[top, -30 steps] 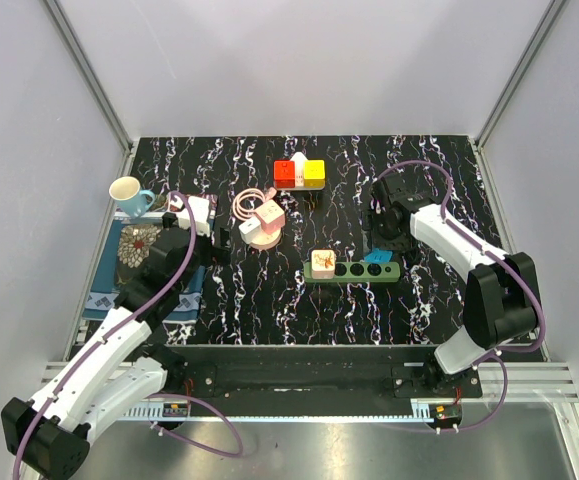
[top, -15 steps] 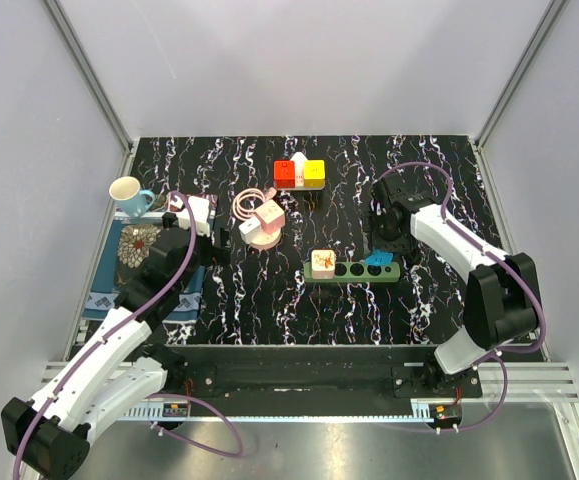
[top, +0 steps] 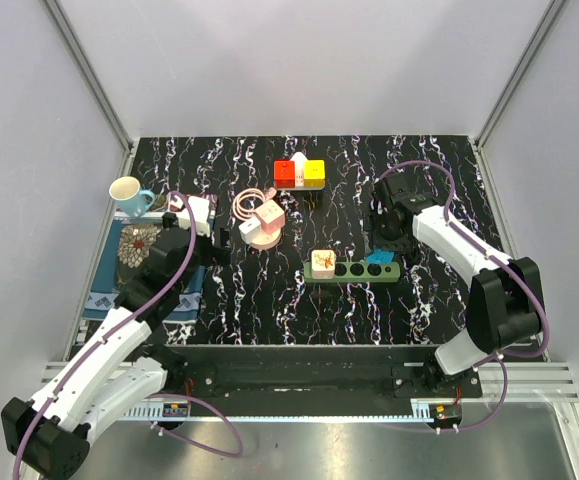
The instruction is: Insert the plug
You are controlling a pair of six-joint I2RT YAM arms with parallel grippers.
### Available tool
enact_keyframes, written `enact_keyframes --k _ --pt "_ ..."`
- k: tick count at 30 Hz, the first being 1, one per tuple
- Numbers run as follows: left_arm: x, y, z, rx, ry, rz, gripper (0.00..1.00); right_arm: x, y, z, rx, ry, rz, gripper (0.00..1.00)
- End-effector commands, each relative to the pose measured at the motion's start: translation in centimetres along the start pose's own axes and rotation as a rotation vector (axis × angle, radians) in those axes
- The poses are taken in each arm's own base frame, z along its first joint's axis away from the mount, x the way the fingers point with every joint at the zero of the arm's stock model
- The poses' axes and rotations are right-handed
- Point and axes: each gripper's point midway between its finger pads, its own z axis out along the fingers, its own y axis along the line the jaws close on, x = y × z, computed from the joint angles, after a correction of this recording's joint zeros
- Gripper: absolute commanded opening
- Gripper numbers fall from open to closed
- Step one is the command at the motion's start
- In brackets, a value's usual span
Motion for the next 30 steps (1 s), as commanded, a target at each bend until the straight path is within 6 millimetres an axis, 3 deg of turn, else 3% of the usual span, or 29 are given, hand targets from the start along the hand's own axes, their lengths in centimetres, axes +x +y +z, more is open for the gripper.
enact_keyframes --k 1,22,30 --pt "-1.0 0.5 0.1 -0.022 -0.034 0.003 0.99 -0.9 -0.2 0.2 0.007 -0.050 -0.016 0.00" --pt "-1.0 0.5 0.1 -0.022 -0.034 0.011 0.99 1.6 -0.2 2.4 0.041 0.043 -0.084 0.00" --pt "-1.0 0.4 0.2 -0.021 -0.034 0.011 0.99 2.7 1.1 2.1 0.083 0.043 -0.124 0.00"
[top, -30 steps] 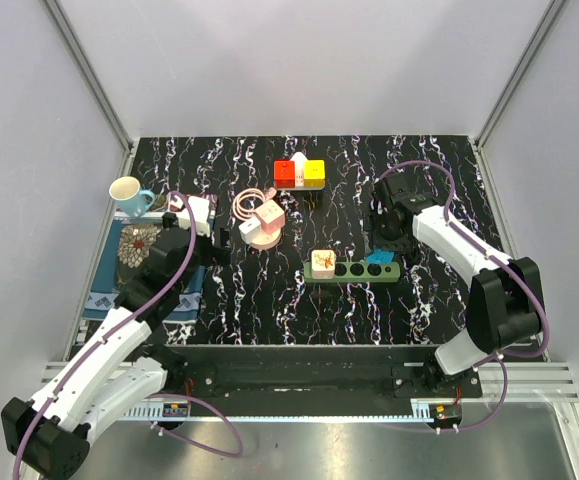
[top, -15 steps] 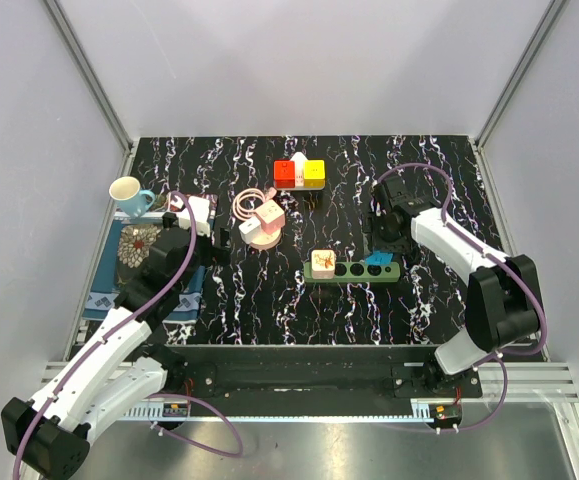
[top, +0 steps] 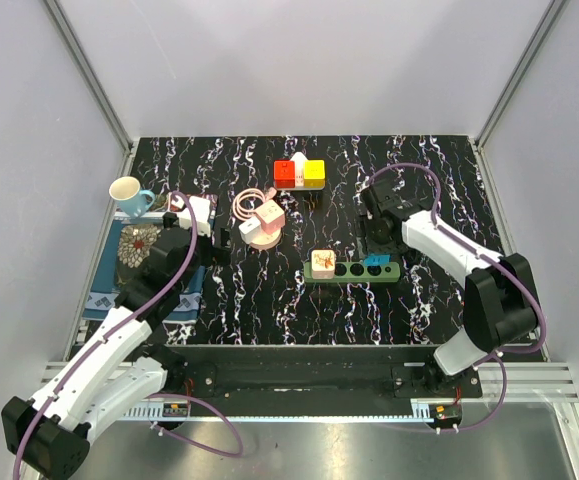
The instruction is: Insert the plug
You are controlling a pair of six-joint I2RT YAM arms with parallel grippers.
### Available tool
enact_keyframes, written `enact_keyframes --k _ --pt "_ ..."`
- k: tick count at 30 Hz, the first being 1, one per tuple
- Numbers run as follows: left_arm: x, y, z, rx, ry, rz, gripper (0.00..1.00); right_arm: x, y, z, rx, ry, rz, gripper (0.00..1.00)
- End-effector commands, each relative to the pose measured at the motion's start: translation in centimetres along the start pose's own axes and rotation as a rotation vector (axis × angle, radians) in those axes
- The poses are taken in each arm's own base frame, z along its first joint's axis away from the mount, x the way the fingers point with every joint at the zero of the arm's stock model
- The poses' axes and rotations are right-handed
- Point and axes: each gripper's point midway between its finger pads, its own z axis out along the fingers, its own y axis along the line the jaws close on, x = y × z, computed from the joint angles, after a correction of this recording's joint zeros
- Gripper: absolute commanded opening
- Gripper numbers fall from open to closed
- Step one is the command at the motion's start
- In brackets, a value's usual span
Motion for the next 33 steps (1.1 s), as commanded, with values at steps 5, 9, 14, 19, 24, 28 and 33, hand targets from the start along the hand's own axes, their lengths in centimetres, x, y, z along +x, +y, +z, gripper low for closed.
enact_keyframes --k 5,9,14,19,24,28,33 --pt "-1.2 0.5 0.1 -0.024 -0.042 0.004 0.99 3.6 1.1 1.1 0.031 0.059 0.053 0.00" --pt "-1.3 0.5 -0.1 -0.023 -0.048 0.004 0.99 4.0 1.0 1.4 0.032 0.020 0.106 0.00" --pt "-1.5 0.5 -0.2 -0.021 -0.060 0.001 0.99 4.9 1.1 1.8 0.017 0.021 0.124 0.00" --pt "-1.6 0.6 -0.3 -0.021 -0.064 0.003 0.99 5.7 1.3 2.0 0.003 0.036 0.146 0.00" --pt "-1.7 0.6 -0.5 -0.019 -0.078 0.001 0.99 6.0 1.5 1.8 -0.014 0.039 0.150 0.00" --pt "-1.8 0.5 -0.6 -0.013 -0.086 -0.001 0.99 3.0 1.6 -0.2 -0.030 -0.065 0.144 0.37" --pt "-2.1 0.7 -0.7 -0.024 -0.099 -0.023 0.99 -3.6 2.4 -4.9 -0.081 -0.256 0.171 0.94"
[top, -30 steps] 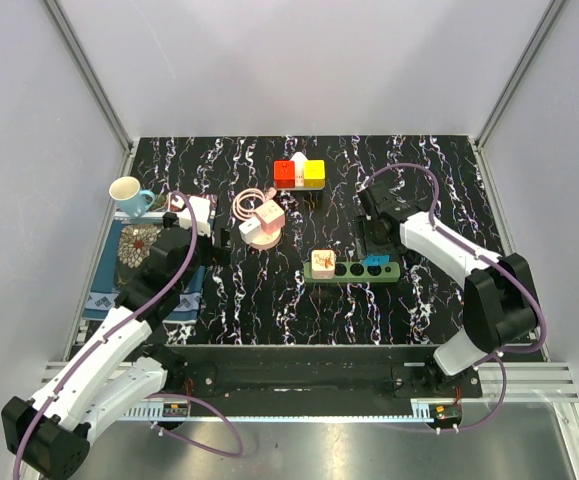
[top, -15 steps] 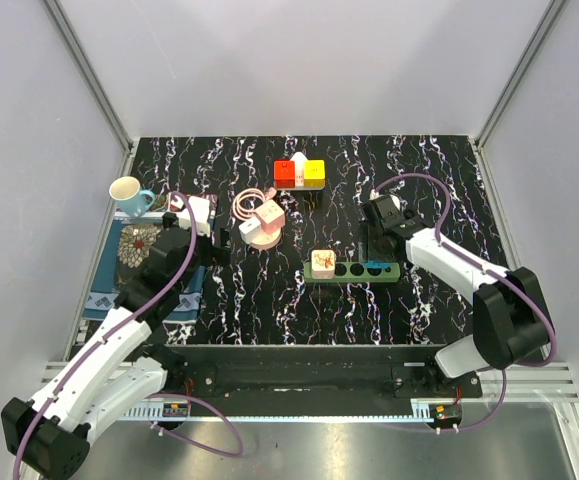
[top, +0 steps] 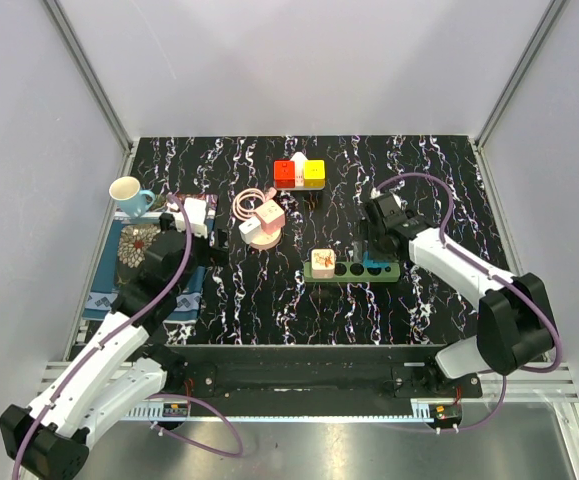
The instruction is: Insert the plug
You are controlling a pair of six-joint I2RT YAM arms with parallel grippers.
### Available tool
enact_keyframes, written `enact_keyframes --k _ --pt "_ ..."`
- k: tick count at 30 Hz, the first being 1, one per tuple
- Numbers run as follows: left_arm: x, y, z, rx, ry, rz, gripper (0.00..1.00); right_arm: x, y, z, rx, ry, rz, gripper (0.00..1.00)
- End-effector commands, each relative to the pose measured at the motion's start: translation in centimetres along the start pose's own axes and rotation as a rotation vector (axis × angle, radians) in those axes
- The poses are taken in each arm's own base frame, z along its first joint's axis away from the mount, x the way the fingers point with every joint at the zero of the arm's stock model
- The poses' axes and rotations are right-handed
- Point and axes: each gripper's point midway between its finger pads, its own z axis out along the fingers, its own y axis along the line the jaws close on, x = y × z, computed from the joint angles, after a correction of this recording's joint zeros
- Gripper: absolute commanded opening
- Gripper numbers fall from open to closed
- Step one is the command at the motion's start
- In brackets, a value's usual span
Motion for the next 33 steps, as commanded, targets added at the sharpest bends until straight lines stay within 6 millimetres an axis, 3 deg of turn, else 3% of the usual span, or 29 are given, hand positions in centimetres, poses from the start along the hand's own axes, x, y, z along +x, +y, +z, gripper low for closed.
enact_keyframes --k 1,5,7,9,10,14,16,18,19,20,22,23,29,33 --pt "-1.7 0.5 -0.1 -0.026 -0.070 -0.032 0.99 -6.1 2.8 -4.7 -0.112 -0.166 0.047 0.97" --pt "-2.3 0.5 -0.6 -0.031 -0.085 -0.106 0.99 -11.3 2.4 -7.6 -0.120 -0.290 0.095 1.00" --pt "-2.4 0.5 -1.1 -0.035 -0.078 -0.141 0.99 -12.7 1.6 -8.4 -0.110 -0.321 0.127 1.00" --pt "-3.6 1.0 -1.8 -0.053 -0.093 -0.183 0.99 -14.3 -0.3 -9.6 -0.077 -0.362 0.177 1.00" --pt "-3.2 1.3 -2.1 -0.069 -0.068 -0.188 0.99 -14.8 -1.1 -10.1 -0.058 -0.378 0.196 1.00" --pt "-5.9 3.9 -4.9 -0.189 -0.124 -0.272 0.99 -16.4 -5.7 -14.2 0.034 -0.496 0.329 1.00" --pt "-6.9 4.9 -6.6 -0.233 -0.163 -0.330 0.99 -16.7 -8.2 -16.0 0.101 -0.559 0.385 1.00" --pt "-8.5 6.0 -8.3 -0.271 -0.216 -0.346 0.99 -16.8 -10.5 -19.3 0.173 -0.661 0.427 1.00" --pt "-9.0 6.4 -9.4 -0.277 -0.242 -0.351 0.99 -16.6 -11.0 -20.0 0.189 -0.684 0.430 1.00" --pt "-9.7 7.1 -10.3 -0.302 -0.269 -0.359 0.99 -16.6 -11.6 -22.1 0.189 -0.748 0.445 1.00" --pt "-11.2 8.1 -12.5 -0.327 -0.344 -0.381 0.99 -16.2 -12.4 -23.6 0.208 -0.803 0.460 1.00" --pt "-11.7 8.8 -13.4 -0.352 -0.372 -0.391 0.99 -16.2 -12.8 -25.6 0.194 -0.870 0.466 1.00" --pt "-14.5 11.5 -19.6 -0.418 -0.567 -0.382 0.99 -14.5 -13.8 -29.6 0.151 -1.037 0.493 1.00" --pt "-14.9 12.4 -22.5 -0.428 -0.658 -0.364 0.99 -13.7 -13.9 -30.4 0.135 -1.075 0.488 1.00"
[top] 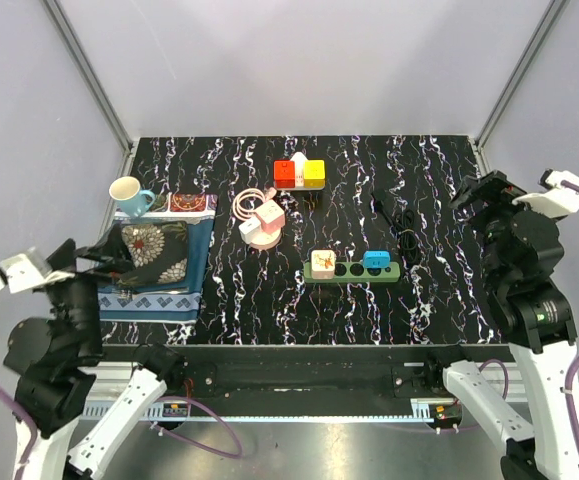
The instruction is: Insert the plug
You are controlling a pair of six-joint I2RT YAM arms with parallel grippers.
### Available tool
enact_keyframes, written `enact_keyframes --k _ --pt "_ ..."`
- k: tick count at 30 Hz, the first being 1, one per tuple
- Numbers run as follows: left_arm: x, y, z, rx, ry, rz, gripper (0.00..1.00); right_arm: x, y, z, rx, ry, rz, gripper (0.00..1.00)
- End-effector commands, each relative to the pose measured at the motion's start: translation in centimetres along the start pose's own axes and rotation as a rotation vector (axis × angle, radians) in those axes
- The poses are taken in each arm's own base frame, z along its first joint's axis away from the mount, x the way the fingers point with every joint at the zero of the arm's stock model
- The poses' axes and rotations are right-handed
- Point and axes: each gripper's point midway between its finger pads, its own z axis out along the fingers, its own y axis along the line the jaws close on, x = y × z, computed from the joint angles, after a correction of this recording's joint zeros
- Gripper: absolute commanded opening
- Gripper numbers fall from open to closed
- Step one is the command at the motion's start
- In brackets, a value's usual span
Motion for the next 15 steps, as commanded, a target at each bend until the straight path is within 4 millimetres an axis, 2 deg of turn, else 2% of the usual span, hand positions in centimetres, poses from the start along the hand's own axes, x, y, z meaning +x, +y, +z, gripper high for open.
enact_keyframes --k 1,8,15 --pt "-3.7 2.2 -1.9 -0.042 -0.138 0.015 0.99 -0.3 -0.4 0.2 0.008 -0.048 -0.008 1.00" --pt "-3.4 2.5 -2.8 -0.007 -0.150 0.031 0.99 0.1 0.5 -0.6 -0.067 -0.042 0.034 1.00" --pt "-2.8 2.5 -2.4 -0.016 -0.137 0.056 0.99 0.3 0.7 -0.2 -0.069 -0.031 0.025 1.00"
